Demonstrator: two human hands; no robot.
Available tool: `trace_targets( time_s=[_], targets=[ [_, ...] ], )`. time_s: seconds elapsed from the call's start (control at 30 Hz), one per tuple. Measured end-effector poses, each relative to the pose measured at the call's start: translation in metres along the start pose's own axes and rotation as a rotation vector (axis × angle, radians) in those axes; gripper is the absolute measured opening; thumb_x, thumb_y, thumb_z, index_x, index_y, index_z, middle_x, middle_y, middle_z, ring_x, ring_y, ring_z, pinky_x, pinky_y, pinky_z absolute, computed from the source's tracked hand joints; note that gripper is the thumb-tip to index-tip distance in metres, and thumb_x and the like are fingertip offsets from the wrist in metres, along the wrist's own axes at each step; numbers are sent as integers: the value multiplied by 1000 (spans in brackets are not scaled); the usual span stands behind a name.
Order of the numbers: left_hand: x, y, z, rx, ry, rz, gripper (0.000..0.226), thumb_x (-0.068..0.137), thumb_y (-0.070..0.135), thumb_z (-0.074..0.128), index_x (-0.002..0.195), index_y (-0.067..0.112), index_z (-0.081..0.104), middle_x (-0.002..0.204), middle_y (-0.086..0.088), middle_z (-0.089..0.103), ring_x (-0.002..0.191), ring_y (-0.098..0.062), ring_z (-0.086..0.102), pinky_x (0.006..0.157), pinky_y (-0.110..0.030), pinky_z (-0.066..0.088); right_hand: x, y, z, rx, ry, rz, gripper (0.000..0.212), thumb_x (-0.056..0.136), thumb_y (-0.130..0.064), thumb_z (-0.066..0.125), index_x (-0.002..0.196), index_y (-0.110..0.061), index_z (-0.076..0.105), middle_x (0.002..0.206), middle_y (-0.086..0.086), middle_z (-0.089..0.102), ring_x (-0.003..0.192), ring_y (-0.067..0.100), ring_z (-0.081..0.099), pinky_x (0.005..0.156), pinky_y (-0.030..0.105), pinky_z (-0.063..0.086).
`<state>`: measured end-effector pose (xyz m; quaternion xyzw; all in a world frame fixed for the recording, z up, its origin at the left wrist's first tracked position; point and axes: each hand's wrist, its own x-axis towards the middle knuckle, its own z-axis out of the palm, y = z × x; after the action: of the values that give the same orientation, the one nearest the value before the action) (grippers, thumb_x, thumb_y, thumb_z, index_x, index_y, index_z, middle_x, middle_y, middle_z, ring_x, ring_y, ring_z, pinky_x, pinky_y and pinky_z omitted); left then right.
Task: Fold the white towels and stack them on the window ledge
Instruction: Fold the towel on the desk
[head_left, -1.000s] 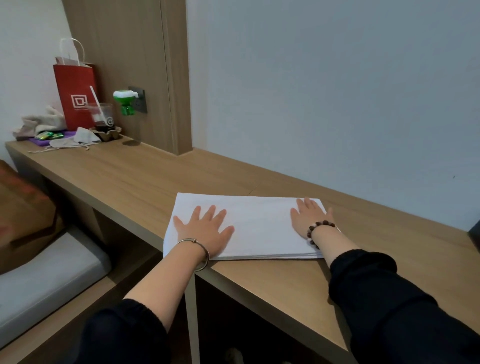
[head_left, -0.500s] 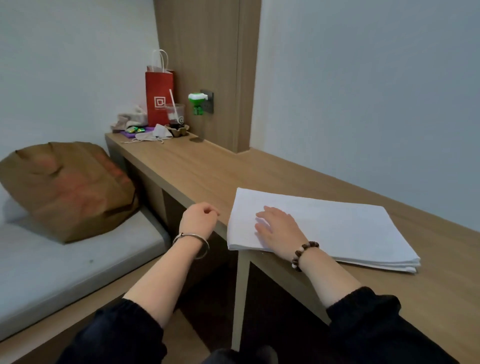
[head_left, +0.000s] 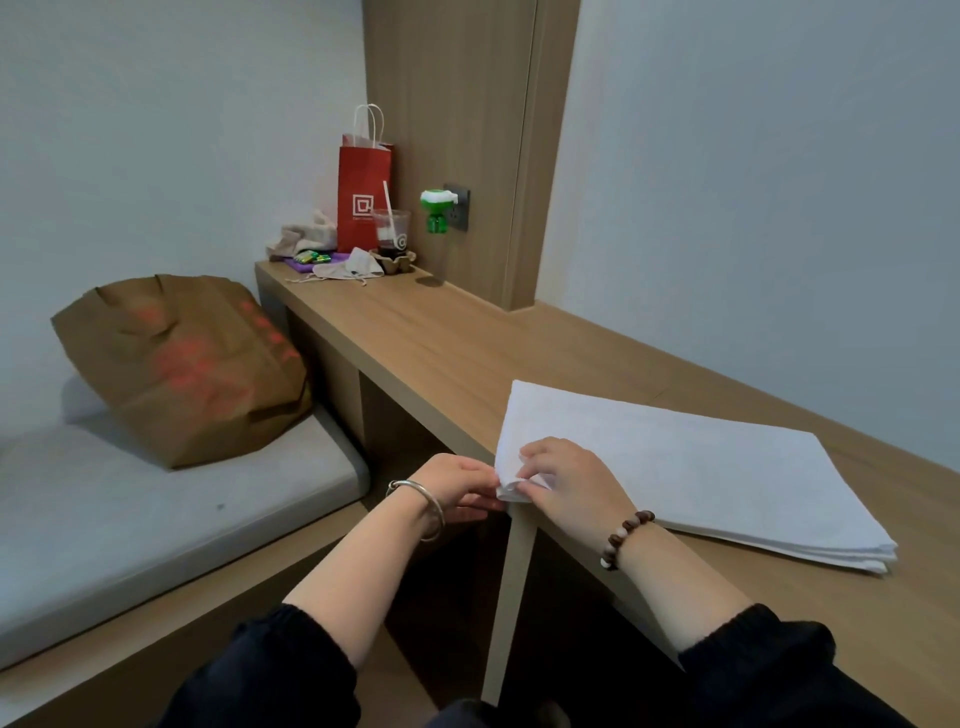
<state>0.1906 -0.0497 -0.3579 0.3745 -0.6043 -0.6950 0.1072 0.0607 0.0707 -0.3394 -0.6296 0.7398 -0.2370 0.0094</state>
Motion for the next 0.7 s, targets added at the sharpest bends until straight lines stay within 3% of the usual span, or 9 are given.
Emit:
trace_targets(
  time_s=[0.2, 0.4, 0.57, 0.7],
  targets=[
    [-1, -3, 0, -73, -5, -20, 10, 85, 9, 67, 93, 5, 72, 89, -10, 73, 75, -16, 70, 69, -26, 57, -3, 0, 5, 1, 25, -22, 21, 89, -31, 62, 101, -17, 71, 122, -6, 60, 115, 10, 50, 95, 19, 36],
    [-3, -4, 2, -134, 15, -31, 7, 84, 8, 68, 90, 4, 69, 80, -9, 72, 69, -16, 70, 68, -26, 57, -3, -2, 12, 2, 274, -109, 6, 80, -11, 73, 85, -10, 75, 100, 3, 69, 93, 17, 63, 78, 18, 43],
    [-3, -8, 1, -206, -36, -36, 7, 84, 8, 68, 89, 3, 70, 83, -10, 72, 73, -17, 69, 67, -25, 55, -4, 0, 19, -72, 220, -162, 4, 77, -11, 74, 81, -10, 75, 91, 2, 69, 87, 21, 63, 71, 23, 46],
    [-3, -10, 2, -230, -60, -60, 10, 86, 14, 66, 86, 5, 69, 80, -9, 70, 72, -17, 68, 64, -24, 54, -4, 1, 17, -65, 104, -103, 16, 87, -24, 66, 94, -13, 75, 104, -2, 64, 102, 14, 52, 82, 21, 39]
  ],
)
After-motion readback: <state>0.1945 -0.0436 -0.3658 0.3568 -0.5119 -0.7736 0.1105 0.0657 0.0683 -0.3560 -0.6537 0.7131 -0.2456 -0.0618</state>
